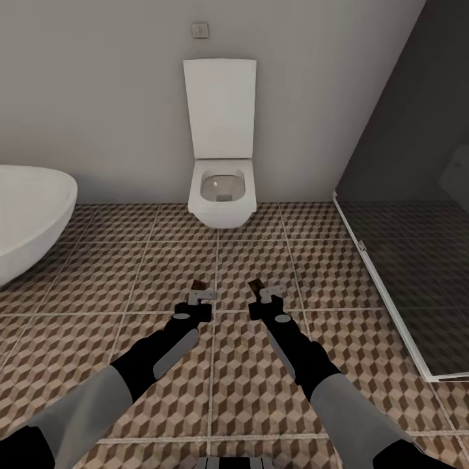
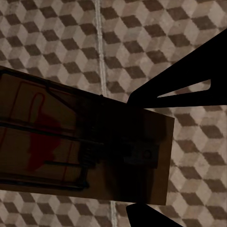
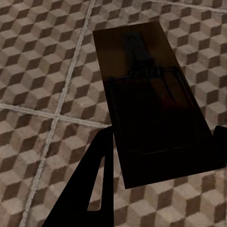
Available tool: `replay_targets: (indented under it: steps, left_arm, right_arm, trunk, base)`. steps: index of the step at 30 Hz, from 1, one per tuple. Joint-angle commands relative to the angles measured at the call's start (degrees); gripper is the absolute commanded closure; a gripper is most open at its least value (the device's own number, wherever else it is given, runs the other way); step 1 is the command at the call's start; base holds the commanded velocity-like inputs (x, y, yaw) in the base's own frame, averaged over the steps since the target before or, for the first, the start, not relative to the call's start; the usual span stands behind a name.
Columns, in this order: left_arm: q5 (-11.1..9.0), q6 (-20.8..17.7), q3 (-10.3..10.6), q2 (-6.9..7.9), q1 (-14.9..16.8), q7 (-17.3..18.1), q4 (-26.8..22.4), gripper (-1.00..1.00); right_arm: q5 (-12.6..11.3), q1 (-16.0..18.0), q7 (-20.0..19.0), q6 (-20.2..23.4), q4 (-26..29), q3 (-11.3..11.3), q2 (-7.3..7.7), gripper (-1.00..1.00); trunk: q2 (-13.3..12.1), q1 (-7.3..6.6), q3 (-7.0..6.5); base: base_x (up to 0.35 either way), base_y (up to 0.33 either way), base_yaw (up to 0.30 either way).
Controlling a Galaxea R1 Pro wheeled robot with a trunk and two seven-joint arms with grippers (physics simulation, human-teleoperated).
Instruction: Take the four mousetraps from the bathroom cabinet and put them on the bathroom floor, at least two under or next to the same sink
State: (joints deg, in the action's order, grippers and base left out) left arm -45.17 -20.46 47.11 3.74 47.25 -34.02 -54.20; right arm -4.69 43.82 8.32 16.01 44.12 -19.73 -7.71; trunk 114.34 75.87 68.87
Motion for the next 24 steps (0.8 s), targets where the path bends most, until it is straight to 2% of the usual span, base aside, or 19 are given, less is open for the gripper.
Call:
replay_targets:
  steps: [1,17,24]
  left_arm:
    - [-0.36,-0.11,0.25,0.06,0.06,-0.48,-0.11,1.00]
    - [-0.45,-0.20,0.27,0.01,0.04,-0.50,0.01,1.00]
    - [-0.45,-0.20,0.27,-0.20,0.04,-0.51,0.12,1.00]
  right_arm:
    - [-0.58,0.04,0.55,0.25,0.09,-0.28,0.01,1.00]
    - [-0.58,0.04,0.56,0.17,0.09,-0.23,0.04,1.00]
    - [-0.58,0.04,0.56,0.16,0.09,-0.28,0.03,1.00]
  trunk:
    - [0.02,-0.01,0.04]
    - [0.02,-0.01,0.99]
    - [2.83,1.53,2.87]
  base:
    - [0.000,0.000,0.000]
    - [0.000,0.000,0.000]
    - [0.000,0.000,0.000]
